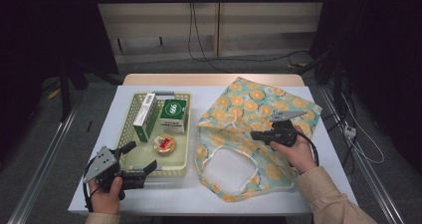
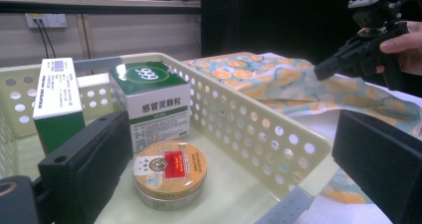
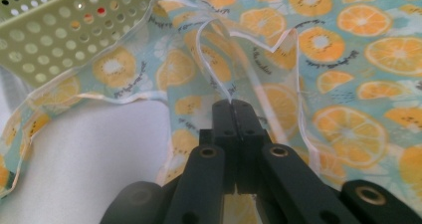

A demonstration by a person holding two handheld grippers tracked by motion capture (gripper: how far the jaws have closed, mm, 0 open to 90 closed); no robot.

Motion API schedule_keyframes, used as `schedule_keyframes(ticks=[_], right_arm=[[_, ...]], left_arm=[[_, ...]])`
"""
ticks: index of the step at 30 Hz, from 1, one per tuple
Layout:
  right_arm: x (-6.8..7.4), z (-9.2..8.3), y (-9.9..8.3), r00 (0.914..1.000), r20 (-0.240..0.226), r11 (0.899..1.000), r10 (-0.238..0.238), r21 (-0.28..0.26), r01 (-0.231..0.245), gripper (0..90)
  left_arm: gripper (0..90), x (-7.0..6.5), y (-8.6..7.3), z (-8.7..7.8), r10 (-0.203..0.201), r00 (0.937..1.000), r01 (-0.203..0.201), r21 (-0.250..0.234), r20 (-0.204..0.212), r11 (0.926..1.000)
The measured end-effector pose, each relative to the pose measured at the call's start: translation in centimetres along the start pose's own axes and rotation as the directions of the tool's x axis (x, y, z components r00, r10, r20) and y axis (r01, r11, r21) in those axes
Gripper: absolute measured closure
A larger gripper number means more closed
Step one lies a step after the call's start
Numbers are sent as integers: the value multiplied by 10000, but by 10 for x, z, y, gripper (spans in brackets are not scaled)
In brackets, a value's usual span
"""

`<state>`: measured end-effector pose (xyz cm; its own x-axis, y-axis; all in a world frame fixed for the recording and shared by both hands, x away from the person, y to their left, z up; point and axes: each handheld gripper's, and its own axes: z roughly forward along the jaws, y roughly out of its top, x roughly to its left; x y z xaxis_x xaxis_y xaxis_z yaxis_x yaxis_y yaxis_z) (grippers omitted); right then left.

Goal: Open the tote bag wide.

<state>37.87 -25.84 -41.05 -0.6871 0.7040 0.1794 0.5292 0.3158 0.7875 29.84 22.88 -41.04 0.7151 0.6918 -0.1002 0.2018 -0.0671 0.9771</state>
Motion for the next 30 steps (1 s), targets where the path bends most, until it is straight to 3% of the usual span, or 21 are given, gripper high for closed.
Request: schedule_keyframes(ticks=[6, 11, 18, 23, 30], right_arm=[[-20, -2, 5, 9981, 608, 10000, 80, 43, -83, 900], [-41, 4, 2, 9966, 700, 9989, 440, 118, -449, 900], [-58, 14, -7, 9934, 955, 9976, 637, 220, -661, 900], [-67, 19, -13, 9893, 1122, 9946, 936, 337, -979, 900], [-65, 27, -20, 9906, 1165, 9944, 723, 679, -806, 896]], left_arm=[[24, 0, 0, 0, 23, 10000, -23, 15, 23, 10000], [24, 1, 0, 1, 54, 10000, -54, 69, 25, 10000], [24, 2, -1, 0, 18, 10000, -18, 54, 8, 10000], [24, 1, -1, 0, 49, 10000, -49, 86, 15, 10000], [24, 1, -2, 0, 35, 10000, -35, 103, 0, 9999]])
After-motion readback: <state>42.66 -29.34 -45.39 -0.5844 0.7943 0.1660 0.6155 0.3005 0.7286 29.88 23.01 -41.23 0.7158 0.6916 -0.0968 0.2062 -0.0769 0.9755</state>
